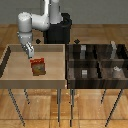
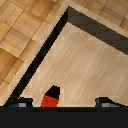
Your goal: Place the box of cereal into the appropriate compartment.
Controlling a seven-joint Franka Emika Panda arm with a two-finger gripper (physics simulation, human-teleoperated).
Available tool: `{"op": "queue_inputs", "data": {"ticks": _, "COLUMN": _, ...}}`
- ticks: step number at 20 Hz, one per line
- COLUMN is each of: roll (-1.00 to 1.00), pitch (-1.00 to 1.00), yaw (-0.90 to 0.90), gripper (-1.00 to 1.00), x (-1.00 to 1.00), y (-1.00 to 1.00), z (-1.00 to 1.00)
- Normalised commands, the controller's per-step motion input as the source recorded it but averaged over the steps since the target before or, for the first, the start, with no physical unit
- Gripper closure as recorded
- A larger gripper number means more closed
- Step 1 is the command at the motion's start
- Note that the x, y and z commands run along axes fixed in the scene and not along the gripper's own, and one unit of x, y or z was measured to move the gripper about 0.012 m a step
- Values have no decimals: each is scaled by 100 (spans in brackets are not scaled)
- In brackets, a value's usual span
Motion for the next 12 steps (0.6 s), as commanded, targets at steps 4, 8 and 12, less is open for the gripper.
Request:
{"op": "queue_inputs", "data": {"ticks": 4, "roll": 0, "pitch": 0, "yaw": -4, "gripper": -100, "x": 0, "y": 25, "z": 0}}
{"op": "queue_inputs", "data": {"ticks": 8, "roll": 0, "pitch": 0, "yaw": 0, "gripper": -100, "x": 0, "y": 75, "z": 50}}
{"op": "queue_inputs", "data": {"ticks": 12, "roll": 0, "pitch": 0, "yaw": 0, "gripper": -100, "x": 25, "y": 0, "z": 25}}
